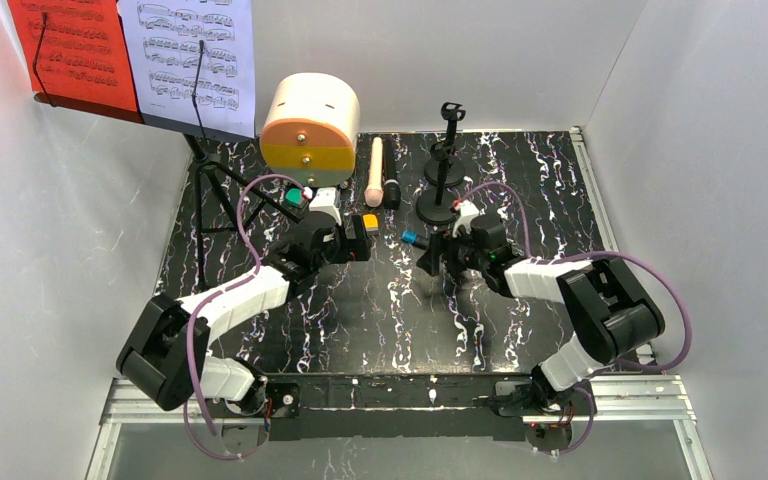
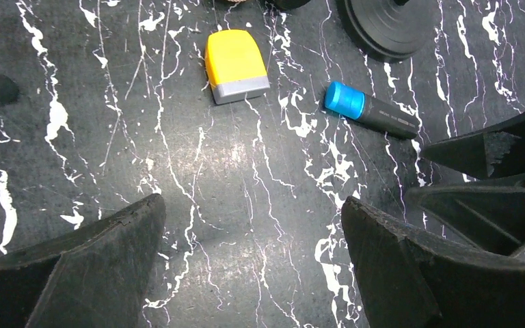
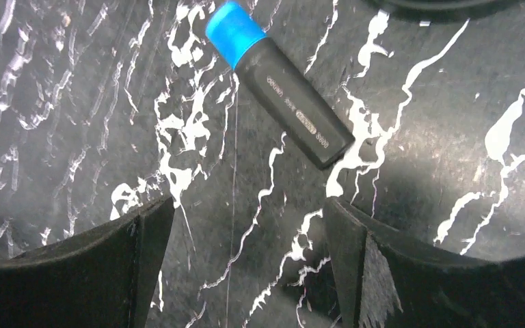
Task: Pack up the instrument practice props
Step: Move the distractor to the center of the board.
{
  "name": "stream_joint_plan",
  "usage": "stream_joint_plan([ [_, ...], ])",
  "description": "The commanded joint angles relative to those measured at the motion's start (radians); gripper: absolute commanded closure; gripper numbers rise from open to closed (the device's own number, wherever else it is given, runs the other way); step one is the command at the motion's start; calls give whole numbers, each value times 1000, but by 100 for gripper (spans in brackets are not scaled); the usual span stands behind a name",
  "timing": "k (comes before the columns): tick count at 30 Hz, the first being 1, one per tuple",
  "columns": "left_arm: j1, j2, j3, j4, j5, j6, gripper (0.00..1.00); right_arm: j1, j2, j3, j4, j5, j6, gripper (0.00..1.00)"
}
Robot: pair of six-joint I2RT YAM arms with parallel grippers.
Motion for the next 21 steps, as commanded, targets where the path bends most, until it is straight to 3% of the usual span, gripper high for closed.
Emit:
stream_joint_plan([
  [1, 8, 3, 10, 18, 27, -15, 2, -23, 7, -17, 27, 69, 41, 12],
  [9, 20, -26, -3, 11, 17, -11, 2, -8, 261, 174, 201, -84, 131, 17],
  [14, 30, -26, -7, 12, 22, -13, 2, 53, 401, 357, 296, -68, 173, 16],
  [21, 55, -16, -12, 24, 54, -38, 1, 55, 359, 339, 334, -6, 125, 14],
])
